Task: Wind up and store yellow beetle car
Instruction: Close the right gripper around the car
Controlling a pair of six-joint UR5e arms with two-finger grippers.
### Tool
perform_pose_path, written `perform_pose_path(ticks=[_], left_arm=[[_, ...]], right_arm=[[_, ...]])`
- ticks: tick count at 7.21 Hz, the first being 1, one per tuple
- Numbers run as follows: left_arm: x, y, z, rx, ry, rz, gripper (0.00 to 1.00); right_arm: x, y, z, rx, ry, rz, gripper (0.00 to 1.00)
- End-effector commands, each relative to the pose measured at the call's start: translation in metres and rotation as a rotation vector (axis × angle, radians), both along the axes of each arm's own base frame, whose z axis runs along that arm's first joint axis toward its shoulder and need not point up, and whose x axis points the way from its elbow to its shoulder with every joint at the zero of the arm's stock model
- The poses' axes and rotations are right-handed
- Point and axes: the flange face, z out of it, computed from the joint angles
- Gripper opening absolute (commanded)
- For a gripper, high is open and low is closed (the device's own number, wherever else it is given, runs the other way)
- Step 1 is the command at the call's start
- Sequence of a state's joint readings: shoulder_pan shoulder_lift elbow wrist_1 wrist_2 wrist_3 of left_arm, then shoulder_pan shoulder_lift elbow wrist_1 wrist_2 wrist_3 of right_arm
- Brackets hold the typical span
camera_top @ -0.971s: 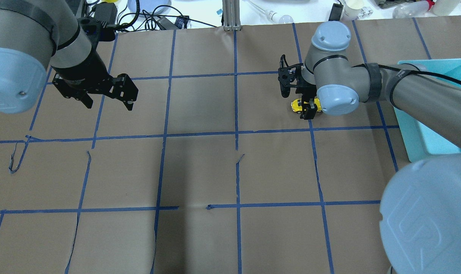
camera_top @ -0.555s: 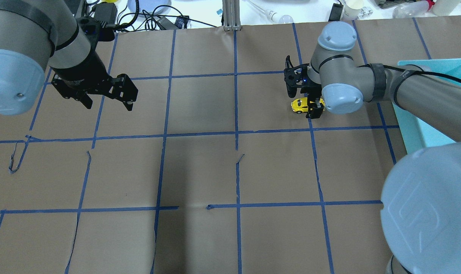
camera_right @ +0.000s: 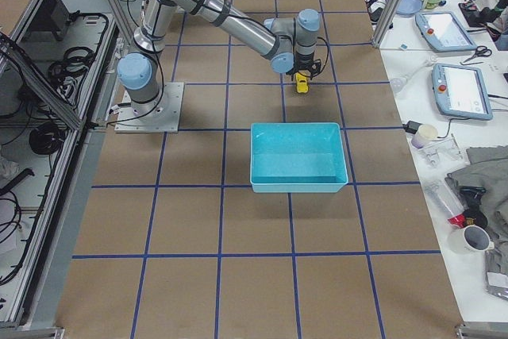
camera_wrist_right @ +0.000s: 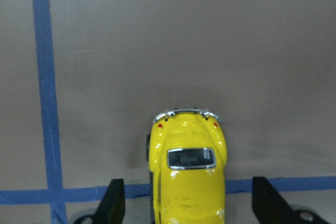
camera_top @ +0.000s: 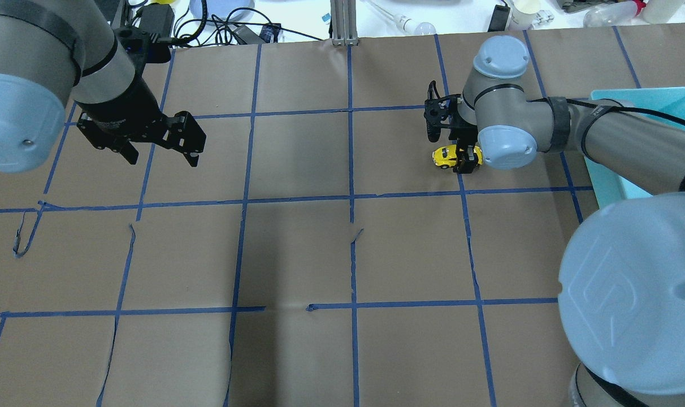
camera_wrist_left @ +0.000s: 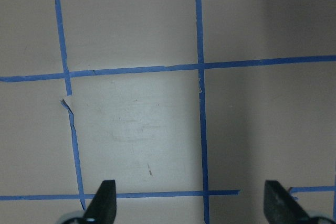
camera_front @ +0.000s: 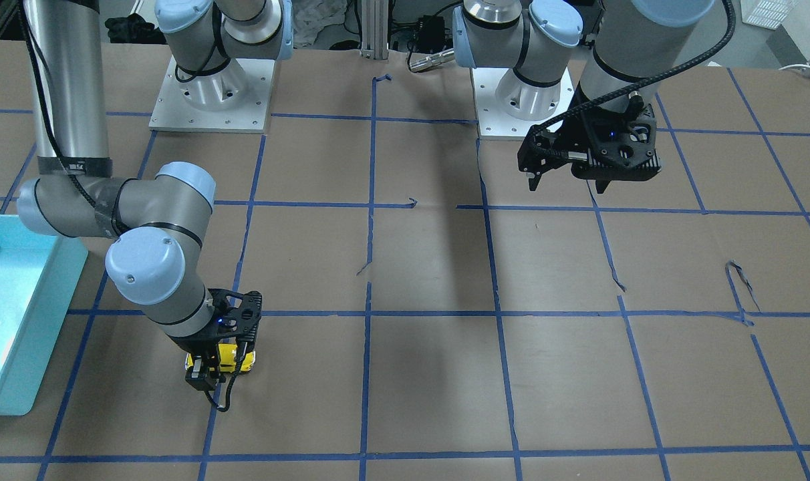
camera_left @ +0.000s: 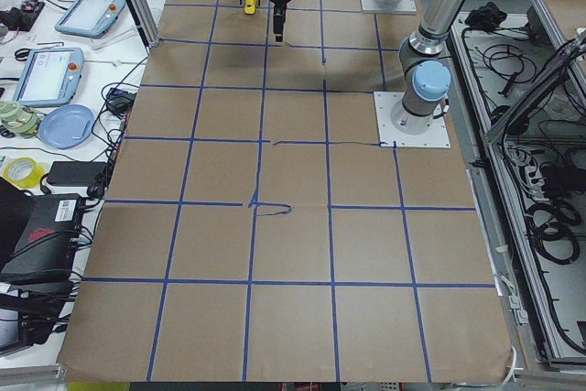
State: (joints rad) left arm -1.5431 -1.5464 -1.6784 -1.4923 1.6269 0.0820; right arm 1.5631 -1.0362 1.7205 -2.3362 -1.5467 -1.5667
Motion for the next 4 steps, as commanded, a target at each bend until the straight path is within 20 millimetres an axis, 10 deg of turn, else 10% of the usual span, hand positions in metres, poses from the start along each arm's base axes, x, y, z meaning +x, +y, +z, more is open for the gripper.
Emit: perform_pose_path(ticks=[1, 3, 4], left_arm=[[0.0, 0.0, 0.0, 0.001, 0.002, 0.002, 1.0], [0.0, 0.0, -0.001, 0.005, -0.001, -0.002, 1.0], [0.0, -0.002, -0.004, 0.008, -0.002, -0.005, 1.0]], right_arm=[[-0.001, -0.002, 0.001, -0.015, -0.002, -0.005, 0.14], [-0.001, -0.003, 0.011, -0.035, 0.006, -0.001, 0.11], [-0.002, -0.021, 0.05, -0.111, 0.012, -0.004, 0.11]])
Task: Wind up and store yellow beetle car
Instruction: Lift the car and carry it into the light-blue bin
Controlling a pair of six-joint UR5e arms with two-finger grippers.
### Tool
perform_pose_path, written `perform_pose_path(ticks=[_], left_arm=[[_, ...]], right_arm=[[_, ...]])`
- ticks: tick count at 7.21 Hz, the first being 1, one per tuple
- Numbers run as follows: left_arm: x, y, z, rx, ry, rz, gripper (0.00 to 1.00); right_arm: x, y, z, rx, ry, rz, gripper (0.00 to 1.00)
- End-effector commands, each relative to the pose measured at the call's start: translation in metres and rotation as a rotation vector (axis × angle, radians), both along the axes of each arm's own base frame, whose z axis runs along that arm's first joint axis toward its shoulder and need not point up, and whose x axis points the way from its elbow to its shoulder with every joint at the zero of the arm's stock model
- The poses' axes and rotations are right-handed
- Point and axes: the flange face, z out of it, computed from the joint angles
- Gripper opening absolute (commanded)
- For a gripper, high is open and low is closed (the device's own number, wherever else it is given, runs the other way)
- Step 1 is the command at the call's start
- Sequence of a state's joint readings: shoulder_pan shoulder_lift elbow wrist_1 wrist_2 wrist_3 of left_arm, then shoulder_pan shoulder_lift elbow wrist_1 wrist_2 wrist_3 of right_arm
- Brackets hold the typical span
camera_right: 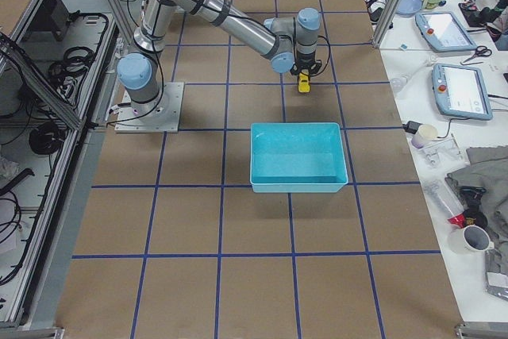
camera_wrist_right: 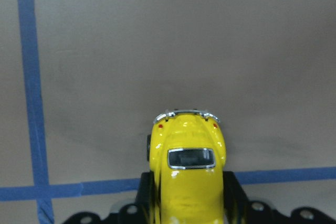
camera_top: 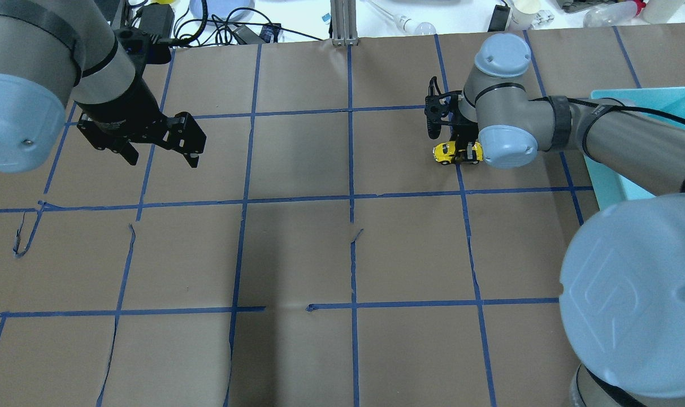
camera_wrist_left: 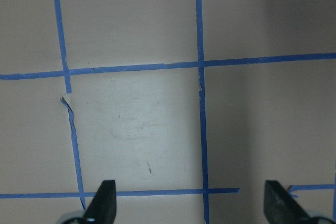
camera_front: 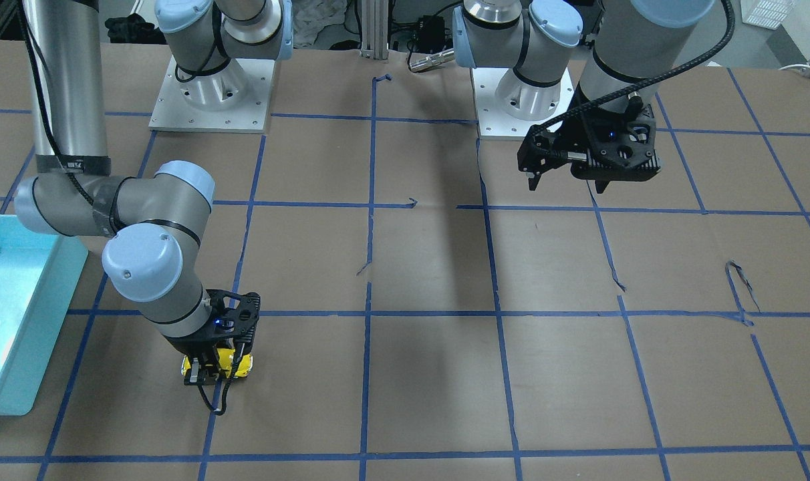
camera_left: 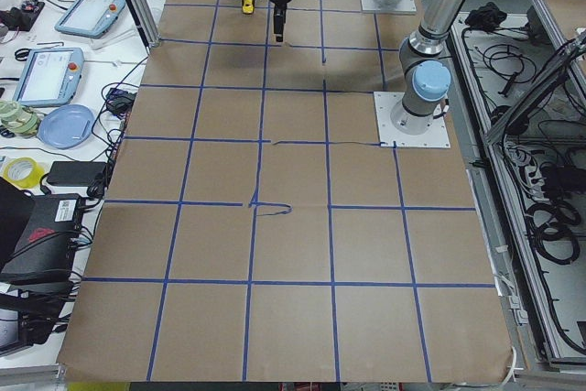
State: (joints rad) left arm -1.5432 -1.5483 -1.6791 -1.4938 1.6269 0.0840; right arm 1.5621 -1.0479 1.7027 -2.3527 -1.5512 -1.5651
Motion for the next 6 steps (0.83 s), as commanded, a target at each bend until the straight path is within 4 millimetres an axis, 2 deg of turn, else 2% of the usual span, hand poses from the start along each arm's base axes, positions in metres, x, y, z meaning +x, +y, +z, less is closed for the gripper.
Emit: perform_pose_path(ticks=[1, 2, 3, 4, 5, 6], left_arm=[[0.0, -0.002, -0.004, 0.009, 0.004, -0.002, 1.0], [-0.001, -0.001, -0.004, 0.01, 0.006, -0.005, 1.0], [-0.002, 0.002, -0.005, 0.02, 0.003, -0.008, 1.0], [-0.003, 0.006, -0.012, 0.042, 0.004, -0.013, 1.0], [-0.003, 0.006, -0.012, 0.035, 0.007, -0.014, 1.0], [-0.005, 0.007, -0.016, 0.043, 0.009, -0.005, 1.0]], right_arm=[[-0.005, -0.027, 0.076, -0.108, 0.015, -0.006, 0.11], [-0.03, -0.028, 0.111, -0.132, 0.092, -0.03, 0.12], [-0.076, -0.018, 0.145, -0.152, 0.143, -0.03, 0.12], [-0.132, -0.011, 0.156, -0.107, 0.167, 0.002, 0.08], [-0.19, 0.001, 0.165, -0.064, 0.167, 0.021, 0.04], [-0.248, 0.009, 0.16, -0.05, 0.14, 0.019, 0.04]])
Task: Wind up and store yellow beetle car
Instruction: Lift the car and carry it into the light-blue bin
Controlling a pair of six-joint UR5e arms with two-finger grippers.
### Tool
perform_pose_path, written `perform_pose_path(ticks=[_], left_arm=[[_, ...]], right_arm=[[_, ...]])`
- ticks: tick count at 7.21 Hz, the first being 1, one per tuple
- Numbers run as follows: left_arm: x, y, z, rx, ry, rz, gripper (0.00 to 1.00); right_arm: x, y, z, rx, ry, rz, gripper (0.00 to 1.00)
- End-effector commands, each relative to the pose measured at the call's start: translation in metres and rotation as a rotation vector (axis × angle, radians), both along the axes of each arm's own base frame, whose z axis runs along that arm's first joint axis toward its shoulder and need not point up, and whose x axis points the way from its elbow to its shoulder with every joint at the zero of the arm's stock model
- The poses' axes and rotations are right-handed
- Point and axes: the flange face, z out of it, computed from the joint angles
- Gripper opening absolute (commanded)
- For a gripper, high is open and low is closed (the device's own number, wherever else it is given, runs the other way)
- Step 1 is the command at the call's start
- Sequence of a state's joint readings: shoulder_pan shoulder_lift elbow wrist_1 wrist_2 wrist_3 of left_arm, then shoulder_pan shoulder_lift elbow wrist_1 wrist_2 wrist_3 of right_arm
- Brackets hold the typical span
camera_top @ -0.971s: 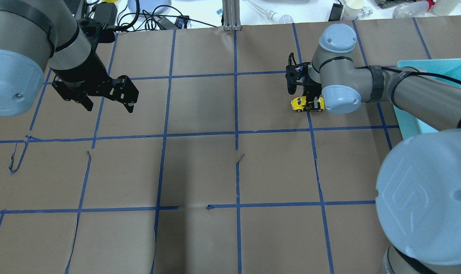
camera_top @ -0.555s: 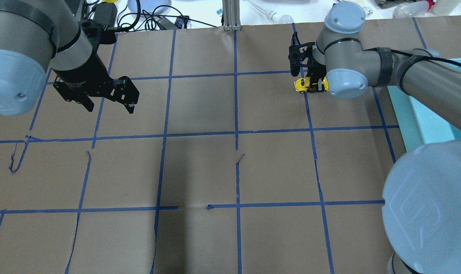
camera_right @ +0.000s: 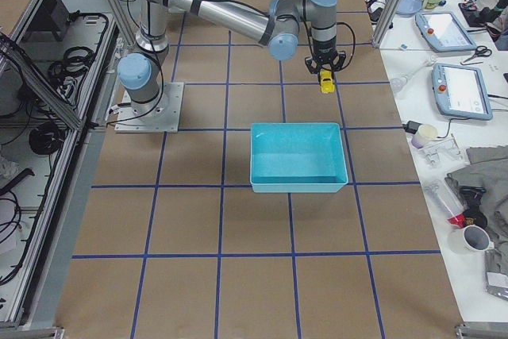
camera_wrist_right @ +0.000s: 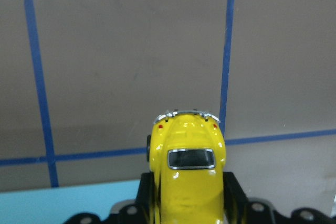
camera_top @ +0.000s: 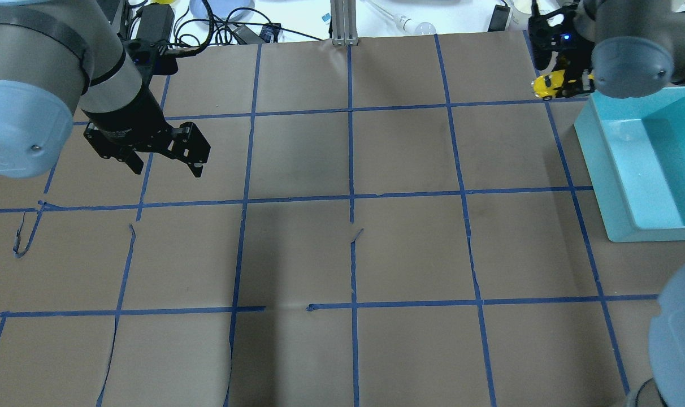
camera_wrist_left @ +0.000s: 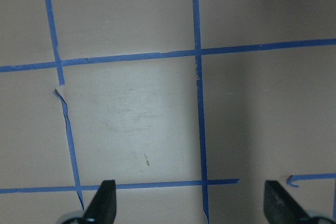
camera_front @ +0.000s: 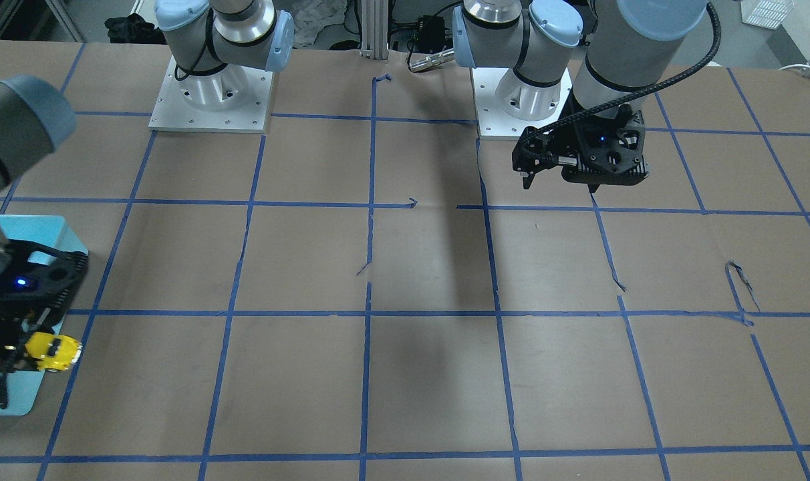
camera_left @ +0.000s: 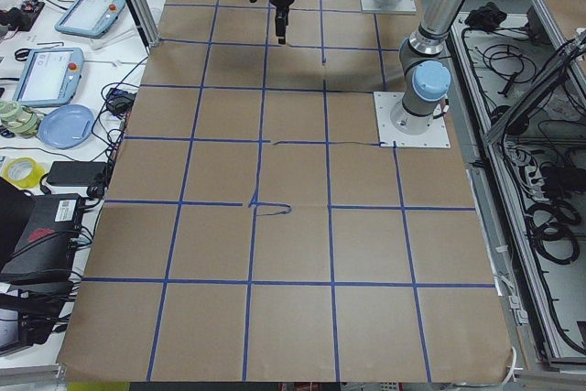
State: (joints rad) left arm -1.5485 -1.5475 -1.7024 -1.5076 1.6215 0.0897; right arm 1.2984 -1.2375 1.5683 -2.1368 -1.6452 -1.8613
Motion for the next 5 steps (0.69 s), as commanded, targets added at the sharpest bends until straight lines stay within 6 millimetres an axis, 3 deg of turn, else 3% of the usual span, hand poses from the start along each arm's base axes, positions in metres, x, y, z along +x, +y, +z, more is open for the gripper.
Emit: perform_pose_path(ticks=[1, 4, 5], left_arm=[[-0.001, 0.0, -0.004, 0.005, -0.003, 0.004, 1.0], [-0.001, -0.002, 0.007, -0.023, -0.003, -0.005, 1.0], [0.0, -0.007, 0.006, -0.037, -0.004, -0.003, 1.0]], right_arm=[[-0.105, 0.025, -0.011, 0.057, -0.032, 0.079, 0.04], [-0.18, 0.068, -0.066, 0.136, -0.091, 0.114, 0.03], [-0.185, 0.076, -0.088, 0.152, -0.131, 0.149, 0.03]])
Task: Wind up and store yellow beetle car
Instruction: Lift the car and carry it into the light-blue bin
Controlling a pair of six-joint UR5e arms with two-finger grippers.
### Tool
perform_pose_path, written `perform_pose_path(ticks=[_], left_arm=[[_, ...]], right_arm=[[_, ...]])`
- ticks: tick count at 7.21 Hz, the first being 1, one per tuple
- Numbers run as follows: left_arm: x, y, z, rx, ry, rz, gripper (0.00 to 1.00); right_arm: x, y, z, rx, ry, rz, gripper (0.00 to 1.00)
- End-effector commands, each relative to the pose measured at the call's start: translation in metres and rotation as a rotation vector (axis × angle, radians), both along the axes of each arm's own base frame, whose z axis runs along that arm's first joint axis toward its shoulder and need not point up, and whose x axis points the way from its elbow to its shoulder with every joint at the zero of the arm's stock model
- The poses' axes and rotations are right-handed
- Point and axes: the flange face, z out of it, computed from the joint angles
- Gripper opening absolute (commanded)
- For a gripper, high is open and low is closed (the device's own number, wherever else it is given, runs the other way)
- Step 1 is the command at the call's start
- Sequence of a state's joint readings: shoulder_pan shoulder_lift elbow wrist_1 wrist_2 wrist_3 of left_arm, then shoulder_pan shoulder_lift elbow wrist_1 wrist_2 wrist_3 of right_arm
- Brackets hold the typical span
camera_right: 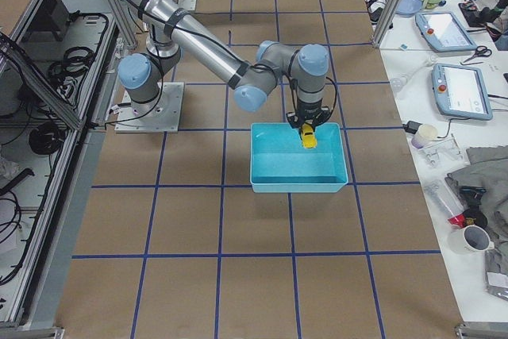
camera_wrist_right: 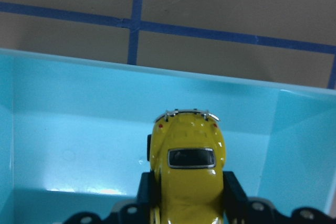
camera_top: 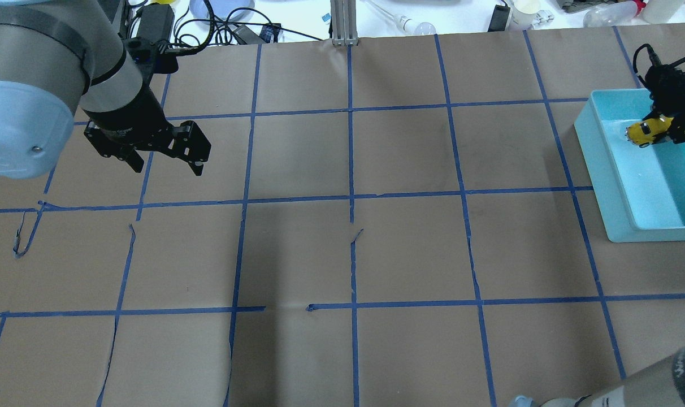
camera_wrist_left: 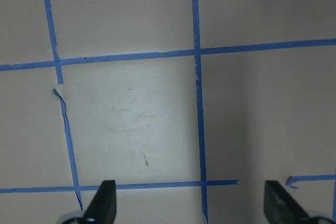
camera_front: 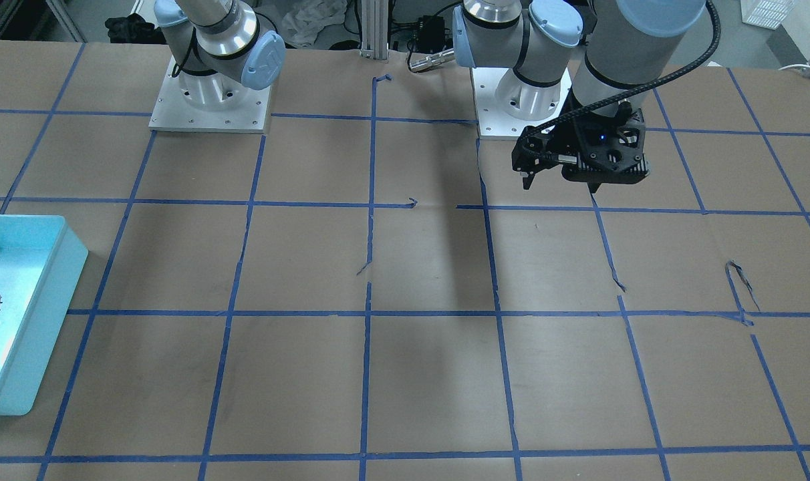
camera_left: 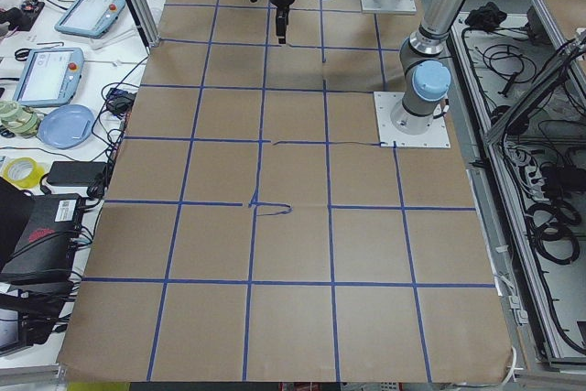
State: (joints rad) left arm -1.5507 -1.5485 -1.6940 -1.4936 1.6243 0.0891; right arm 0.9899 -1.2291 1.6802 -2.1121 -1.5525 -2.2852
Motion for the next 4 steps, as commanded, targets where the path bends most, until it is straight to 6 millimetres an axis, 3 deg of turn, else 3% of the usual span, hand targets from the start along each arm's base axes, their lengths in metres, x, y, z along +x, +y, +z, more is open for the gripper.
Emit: perform_pose_path(ticks=[1, 3, 4], left_arm=[[0.001, -0.003, 0.005, -0.029, 0.028, 0.015, 1.0], [0.001, -0.002, 0.001, -0.021, 0.018, 0.009, 1.0], [0.001, -0.003, 0.001, -0.023, 0.019, 0.006, 1.0]], right_arm=[[-0.025, 0.023, -0.048, 0.052, -0.071, 0.0, 0.03], [-0.034, 0.02, -0.08, 0.069, -0.072, -0.016, 0.04], [-0.035, 0.02, -0.08, 0.071, -0.069, -0.016, 0.12]])
